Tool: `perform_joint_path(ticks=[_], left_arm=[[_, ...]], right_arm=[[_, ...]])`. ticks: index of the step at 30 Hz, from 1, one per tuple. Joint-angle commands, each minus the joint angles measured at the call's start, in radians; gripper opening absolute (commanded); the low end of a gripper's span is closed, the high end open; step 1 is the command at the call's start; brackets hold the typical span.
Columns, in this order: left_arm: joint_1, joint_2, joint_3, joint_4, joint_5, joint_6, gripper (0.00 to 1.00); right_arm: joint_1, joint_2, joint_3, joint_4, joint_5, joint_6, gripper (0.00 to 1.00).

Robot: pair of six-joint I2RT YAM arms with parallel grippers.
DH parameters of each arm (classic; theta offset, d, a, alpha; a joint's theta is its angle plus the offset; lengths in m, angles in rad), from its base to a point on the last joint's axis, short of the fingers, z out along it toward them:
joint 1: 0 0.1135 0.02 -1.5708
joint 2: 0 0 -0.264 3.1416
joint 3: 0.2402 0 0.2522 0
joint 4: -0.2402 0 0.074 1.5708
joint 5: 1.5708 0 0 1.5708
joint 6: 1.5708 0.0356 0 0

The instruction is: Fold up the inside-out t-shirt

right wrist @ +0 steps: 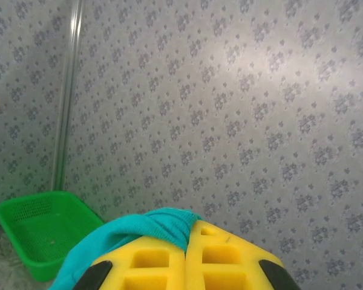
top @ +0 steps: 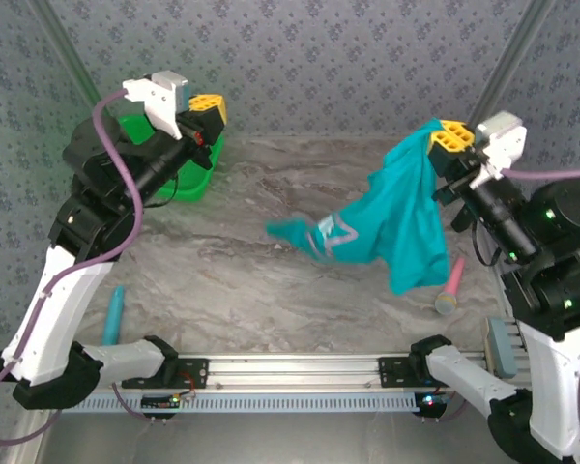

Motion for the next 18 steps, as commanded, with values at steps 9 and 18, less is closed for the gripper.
perform_joint_path(ticks=[9, 18], left_arm=[[-0.025, 0.197, -0.244, 0.203, 0.511, 0.06, 0.52], [-0.071, 0.238, -0.339, 0.103, 0.646, 0.276, 0.66]], right_arm=[[0.0, 0.309, 0.129, -0.061, -0.107, -0.107, 0.0], [0.021, 0.354, 0.141, -0.08, -0.148, -0.186, 0.0]])
